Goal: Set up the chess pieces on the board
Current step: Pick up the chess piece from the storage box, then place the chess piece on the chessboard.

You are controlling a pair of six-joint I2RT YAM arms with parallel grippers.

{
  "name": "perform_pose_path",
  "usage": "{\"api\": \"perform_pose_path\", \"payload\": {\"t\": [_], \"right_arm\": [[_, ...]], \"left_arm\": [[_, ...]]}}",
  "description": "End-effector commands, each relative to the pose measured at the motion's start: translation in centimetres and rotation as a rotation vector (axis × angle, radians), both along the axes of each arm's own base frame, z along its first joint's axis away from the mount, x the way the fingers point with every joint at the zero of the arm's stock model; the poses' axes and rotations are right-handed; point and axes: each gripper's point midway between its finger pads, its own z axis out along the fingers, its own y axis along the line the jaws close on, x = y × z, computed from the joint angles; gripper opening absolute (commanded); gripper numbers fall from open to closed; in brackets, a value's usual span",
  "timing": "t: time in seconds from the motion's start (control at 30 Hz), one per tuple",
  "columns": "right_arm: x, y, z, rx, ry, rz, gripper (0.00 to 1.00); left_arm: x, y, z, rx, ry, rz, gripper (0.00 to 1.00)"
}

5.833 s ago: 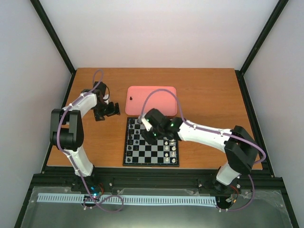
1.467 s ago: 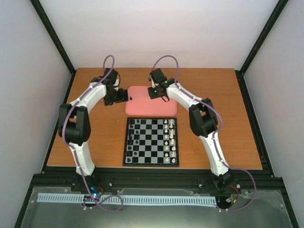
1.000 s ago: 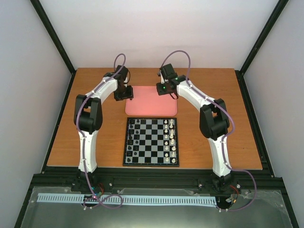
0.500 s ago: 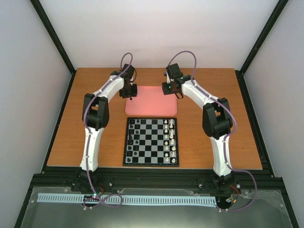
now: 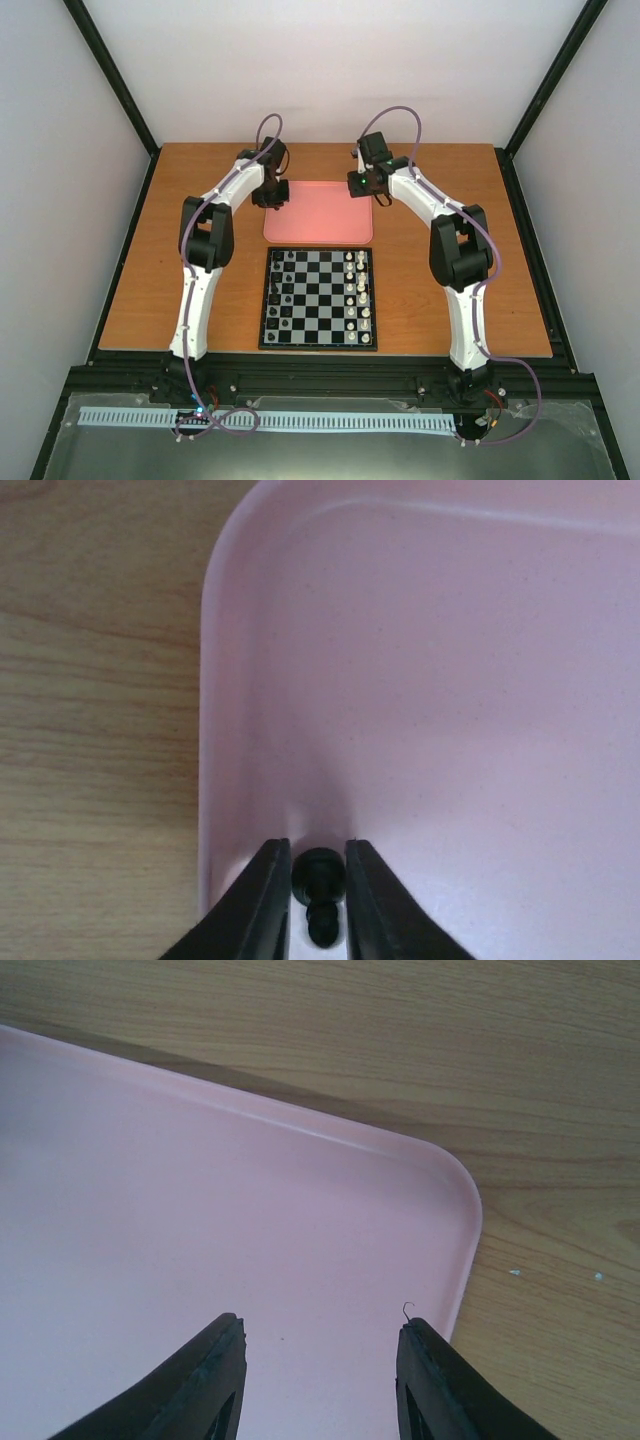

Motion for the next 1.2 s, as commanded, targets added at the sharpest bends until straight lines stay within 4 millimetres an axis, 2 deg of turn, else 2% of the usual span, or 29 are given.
{"api": "perform_pose_path", "payload": {"t": [0.0,0.17,0.33,0.43,0.5,0.6,0.63,0.67,0.8,0.93,1.1,1.17], "right_arm": [[0.2,-0.7,2.2,0.027,-0.041,-0.009,0.49],[0.2,-0.8,2.0,0.028,-0.035,-0.010,0.49],[0.0,-1.0,2.0,0.024,-0.035,-0.012,0.49],[-0.3,-1.2,2.3,0.017,-0.042,-0.015,0.49],[-0.6,-1.4,2.3,0.014,-0.041,-0.015,0.49],[-1.2,-1.7,2.4,0.012,-0.034,-0.018,0.49],[-1.4,-1.8,2.5,0.015,-0.034,-0.019,0.49],[-1.6,-1.8,2.6,0.016,-0.033,-0.019,0.49],[-2.4,-2.0,2.9,0.024,-0.035,-0.017,0.49],[-3.4,-2.4,2.9,0.018,-0.025,-0.016,0.49],[-4.7,-3.1,2.7,0.001,-0.026,-0.013,0.49],[-5.2,-3.3,2.5,-0.004,-0.024,-0.010,0.49]], "left_arm": [[0.7,-0.1,0.5,0.014,-0.017,-0.005,0.14],[0.9,-0.2,0.8,0.014,-0.021,-0.006,0.01],[0.9,-0.2,2.0,0.013,-0.034,-0.014,0.01],[0.5,-0.1,4.3,0.009,-0.053,-0.024,0.01],[0.1,-0.1,6.5,0.005,-0.079,-0.036,0.01],[-1.5,-0.5,9.7,0.002,-0.106,-0.069,0.01],[-2.4,-0.7,11.3,0.001,-0.124,-0.085,0.01],[-3.6,-0.9,12.0,0.009,-0.122,-0.101,0.01],[-9.6,-2.2,13.1,0.030,-0.089,-0.155,0.01],[-16.2,-3.1,13.2,0.027,-0.043,-0.164,0.01],[-24.0,-5.8,13.0,-0.014,-0.011,-0.244,0.01],[-26.6,-6.7,12.9,-0.041,-0.005,-0.280,0.01]]}}
